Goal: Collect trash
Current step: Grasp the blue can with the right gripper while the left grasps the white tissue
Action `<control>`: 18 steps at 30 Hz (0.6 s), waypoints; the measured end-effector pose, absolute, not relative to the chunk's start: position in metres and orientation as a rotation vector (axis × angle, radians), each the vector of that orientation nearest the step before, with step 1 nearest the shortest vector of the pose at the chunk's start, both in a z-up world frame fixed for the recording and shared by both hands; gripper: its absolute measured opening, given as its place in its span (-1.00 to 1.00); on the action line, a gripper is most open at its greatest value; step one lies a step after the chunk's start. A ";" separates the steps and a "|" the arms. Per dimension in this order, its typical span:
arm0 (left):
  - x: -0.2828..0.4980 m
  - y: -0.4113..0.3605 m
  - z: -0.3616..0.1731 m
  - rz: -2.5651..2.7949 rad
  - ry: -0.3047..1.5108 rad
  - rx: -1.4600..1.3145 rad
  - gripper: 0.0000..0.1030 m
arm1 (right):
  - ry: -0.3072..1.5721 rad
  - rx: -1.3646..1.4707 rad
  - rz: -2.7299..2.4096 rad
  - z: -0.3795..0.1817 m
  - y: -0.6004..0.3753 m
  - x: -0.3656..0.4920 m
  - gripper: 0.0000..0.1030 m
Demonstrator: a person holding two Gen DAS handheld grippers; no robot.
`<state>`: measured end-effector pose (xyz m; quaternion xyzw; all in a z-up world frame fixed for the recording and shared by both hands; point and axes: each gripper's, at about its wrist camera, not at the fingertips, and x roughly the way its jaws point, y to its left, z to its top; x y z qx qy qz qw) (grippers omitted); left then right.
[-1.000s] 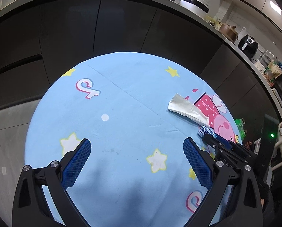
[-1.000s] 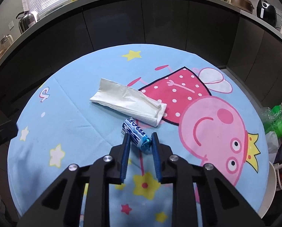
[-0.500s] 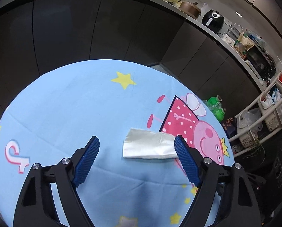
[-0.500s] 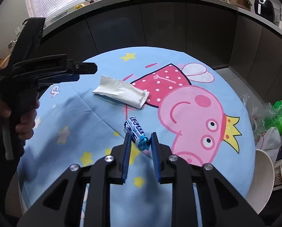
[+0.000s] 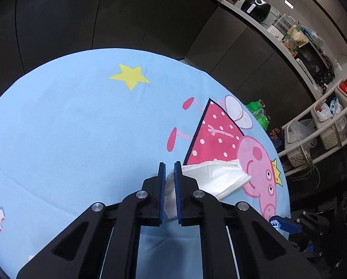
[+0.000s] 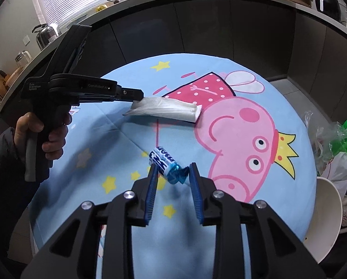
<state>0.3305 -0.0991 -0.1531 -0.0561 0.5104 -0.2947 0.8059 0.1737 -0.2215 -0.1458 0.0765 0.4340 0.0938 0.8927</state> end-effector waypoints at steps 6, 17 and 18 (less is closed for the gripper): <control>0.278 -0.081 -0.151 -0.651 1.109 -0.092 -0.82 | 0.891 0.151 0.233 -0.142 -0.224 0.164 -0.18; 0.279 -0.104 -0.131 -0.632 1.046 0.061 0.11 | 0.850 0.086 0.404 -0.141 -0.218 0.183 0.11; 0.283 -0.109 -0.134 -0.637 1.058 0.072 0.11 | 0.845 0.075 0.443 -0.141 -0.217 0.187 0.21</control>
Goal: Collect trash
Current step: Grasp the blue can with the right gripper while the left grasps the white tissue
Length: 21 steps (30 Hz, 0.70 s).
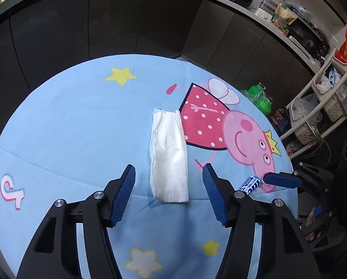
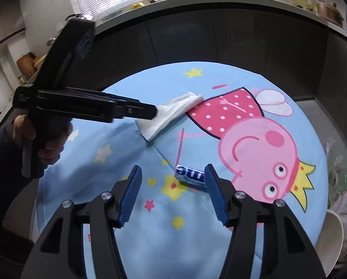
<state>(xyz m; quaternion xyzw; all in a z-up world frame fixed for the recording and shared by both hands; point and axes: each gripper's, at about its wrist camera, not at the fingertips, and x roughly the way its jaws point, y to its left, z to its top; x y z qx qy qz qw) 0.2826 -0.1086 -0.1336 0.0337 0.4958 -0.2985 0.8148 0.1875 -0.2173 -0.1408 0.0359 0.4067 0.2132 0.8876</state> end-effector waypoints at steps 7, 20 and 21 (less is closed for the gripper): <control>0.291 -0.119 -0.142 -0.632 1.083 0.064 0.09 | 0.887 0.010 0.538 -0.153 -0.215 0.216 0.27; 0.289 -0.116 -0.150 -0.622 1.113 0.044 -0.27 | 0.910 -0.087 0.502 -0.161 -0.209 0.197 -0.55; 0.289 -0.115 -0.150 -0.612 1.114 0.039 -0.35 | 0.914 -0.083 0.495 -0.161 -0.208 0.197 -0.66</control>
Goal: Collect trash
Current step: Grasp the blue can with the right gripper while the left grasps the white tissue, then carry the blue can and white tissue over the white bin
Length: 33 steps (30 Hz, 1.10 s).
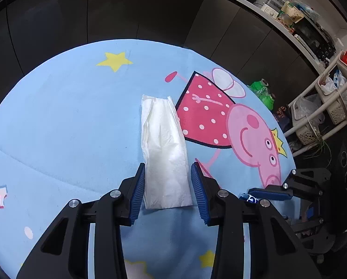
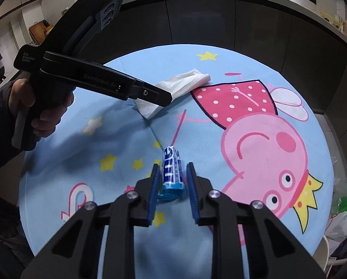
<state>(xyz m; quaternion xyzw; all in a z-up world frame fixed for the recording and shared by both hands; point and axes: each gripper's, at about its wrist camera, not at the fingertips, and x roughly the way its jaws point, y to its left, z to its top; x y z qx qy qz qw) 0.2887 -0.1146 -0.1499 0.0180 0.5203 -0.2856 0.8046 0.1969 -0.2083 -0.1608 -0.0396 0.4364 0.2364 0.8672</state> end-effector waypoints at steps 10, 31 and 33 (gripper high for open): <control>0.264 -0.106 -0.127 -0.525 1.061 -0.039 -0.97 | 0.880 0.094 0.392 -0.140 -0.217 0.175 -0.77; 0.115 -0.192 -0.037 -0.712 0.897 -0.028 -0.97 | 0.657 0.223 0.149 -0.063 -0.310 0.061 -0.76; 0.108 -0.205 -0.036 -0.736 0.897 -0.017 -0.97 | 0.649 0.234 0.129 -0.063 -0.320 0.053 -0.76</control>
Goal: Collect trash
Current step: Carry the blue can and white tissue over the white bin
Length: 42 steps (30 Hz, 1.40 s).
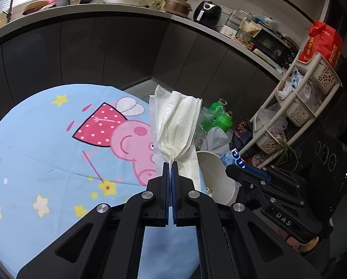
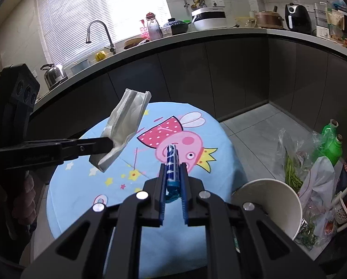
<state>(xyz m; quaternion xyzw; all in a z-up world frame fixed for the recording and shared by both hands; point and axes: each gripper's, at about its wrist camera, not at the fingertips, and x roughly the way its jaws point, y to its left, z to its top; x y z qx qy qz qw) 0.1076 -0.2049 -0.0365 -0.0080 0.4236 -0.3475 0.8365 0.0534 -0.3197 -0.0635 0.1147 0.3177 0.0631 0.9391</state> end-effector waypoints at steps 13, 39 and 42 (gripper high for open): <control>0.084 -0.281 -0.048 -0.871 0.927 0.053 -0.97 | 0.643 0.311 -0.014 -0.083 -0.383 0.010 -0.75; 0.084 -0.369 -0.101 -0.963 1.063 0.125 -0.97 | 0.719 0.449 -0.122 -0.150 -0.451 -0.006 -0.74; 0.085 -0.375 -0.110 -0.962 1.083 0.140 -0.97 | 0.731 0.464 -0.130 -0.159 -0.457 -0.004 -0.74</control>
